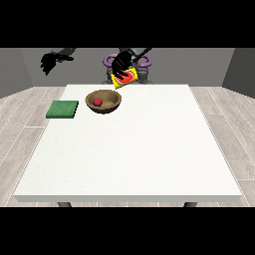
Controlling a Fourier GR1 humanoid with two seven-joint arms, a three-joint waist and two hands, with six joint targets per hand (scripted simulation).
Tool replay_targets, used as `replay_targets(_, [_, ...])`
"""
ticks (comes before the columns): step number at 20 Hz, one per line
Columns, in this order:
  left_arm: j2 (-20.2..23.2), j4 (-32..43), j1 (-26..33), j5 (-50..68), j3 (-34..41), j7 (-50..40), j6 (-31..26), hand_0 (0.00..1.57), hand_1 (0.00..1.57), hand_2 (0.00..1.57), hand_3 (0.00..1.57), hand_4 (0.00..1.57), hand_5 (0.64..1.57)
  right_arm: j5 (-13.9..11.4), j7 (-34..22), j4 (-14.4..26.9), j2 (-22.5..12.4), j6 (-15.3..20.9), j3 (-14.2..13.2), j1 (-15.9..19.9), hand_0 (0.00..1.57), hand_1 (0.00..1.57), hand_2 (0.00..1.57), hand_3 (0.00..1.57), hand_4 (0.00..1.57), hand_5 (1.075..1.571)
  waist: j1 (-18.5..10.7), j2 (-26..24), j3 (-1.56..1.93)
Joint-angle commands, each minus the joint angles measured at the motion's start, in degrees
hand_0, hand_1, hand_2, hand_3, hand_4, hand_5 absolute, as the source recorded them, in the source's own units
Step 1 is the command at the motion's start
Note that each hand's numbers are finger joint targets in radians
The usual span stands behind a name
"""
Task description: Pick the cup and pour the ball into the bowl, then pick the bowl and place it on the pad
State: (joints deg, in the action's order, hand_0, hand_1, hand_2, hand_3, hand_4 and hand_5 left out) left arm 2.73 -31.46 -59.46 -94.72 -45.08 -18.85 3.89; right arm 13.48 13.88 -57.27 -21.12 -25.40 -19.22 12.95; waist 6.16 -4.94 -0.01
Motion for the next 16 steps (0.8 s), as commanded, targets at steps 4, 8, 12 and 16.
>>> replay_targets(4, [2.13,-8.07,6.69,21.32,23.17,-5.04,13.59,1.30,1.30,1.57,1.57,1.57,1.190,0.74,0.11,-0.46,-0.27,-0.11,-1.23,-4.28,0.00,0.00,0.00,0.00,0.00,1.568,-3.40,-1.00,-0.65])
replay_targets(8, [-0.69,-13.61,13.17,34.97,33.32,-0.85,21.14,1.02,1.02,1.26,0.94,1.39,1.300,0.17,-0.64,-0.90,0.80,1.93,-1.06,-5.14,0.00,0.00,0.00,0.00,0.22,1.565,-6.23,0.31,-0.83])
replay_targets(12, [-2.64,-20.70,19.57,54.08,39.78,3.34,26.03,0.00,0.00,0.00,0.00,0.42,1.561,-0.06,0.28,-2.53,4.61,3.46,0.90,-1.52,0.00,0.00,0.00,0.00,0.35,1.567,-4.07,6.67,-1.49])
replay_targets(16, [-2.69,-27.32,24.55,71.81,41.96,14.55,23.13,0.00,0.00,0.00,0.00,0.00,1.556,-1.78,-0.23,-4.63,7.29,7.65,2.52,1.32,0.00,0.00,0.00,0.00,0.29,1.570,-4.94,9.18,-1.07])
